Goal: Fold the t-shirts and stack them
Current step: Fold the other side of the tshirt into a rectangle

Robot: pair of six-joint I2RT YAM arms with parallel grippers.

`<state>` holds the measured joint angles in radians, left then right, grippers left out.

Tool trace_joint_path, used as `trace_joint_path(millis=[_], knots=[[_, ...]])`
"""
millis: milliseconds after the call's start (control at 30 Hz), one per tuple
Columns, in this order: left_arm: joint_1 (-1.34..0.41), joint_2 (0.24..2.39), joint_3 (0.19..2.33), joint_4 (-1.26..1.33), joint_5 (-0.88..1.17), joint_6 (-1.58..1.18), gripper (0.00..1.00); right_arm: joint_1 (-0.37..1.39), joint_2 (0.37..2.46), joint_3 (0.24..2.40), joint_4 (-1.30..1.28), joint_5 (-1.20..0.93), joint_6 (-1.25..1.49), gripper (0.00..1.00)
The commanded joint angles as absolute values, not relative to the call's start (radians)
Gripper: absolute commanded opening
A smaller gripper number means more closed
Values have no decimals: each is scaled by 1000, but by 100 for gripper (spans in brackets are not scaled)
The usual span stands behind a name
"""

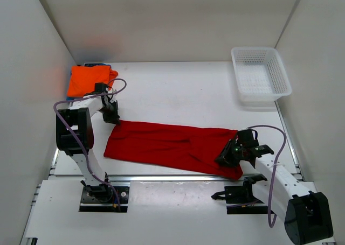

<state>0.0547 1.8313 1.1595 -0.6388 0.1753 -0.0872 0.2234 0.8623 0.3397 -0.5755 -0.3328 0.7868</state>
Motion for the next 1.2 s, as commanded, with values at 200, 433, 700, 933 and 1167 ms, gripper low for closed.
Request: trace_joint_path(millis=[200, 433, 700, 933, 1167], knots=[[45, 1781, 1140, -646, 169, -89, 2, 138, 799, 364, -718, -311, 781, 23], [49, 1787, 1152, -650, 164, -81, 1, 189, 755, 299, -592, -368, 847, 25], [46, 1779, 1152, -644, 153, -83, 1, 178, 850, 310, -562, -376, 824, 25], [49, 1775, 1146, -643, 150, -84, 1, 157, 867, 304, -520, -394, 825, 0], [46, 1784, 1167, -647, 126, -87, 0, 2, 726, 365, -724, -334, 753, 0]])
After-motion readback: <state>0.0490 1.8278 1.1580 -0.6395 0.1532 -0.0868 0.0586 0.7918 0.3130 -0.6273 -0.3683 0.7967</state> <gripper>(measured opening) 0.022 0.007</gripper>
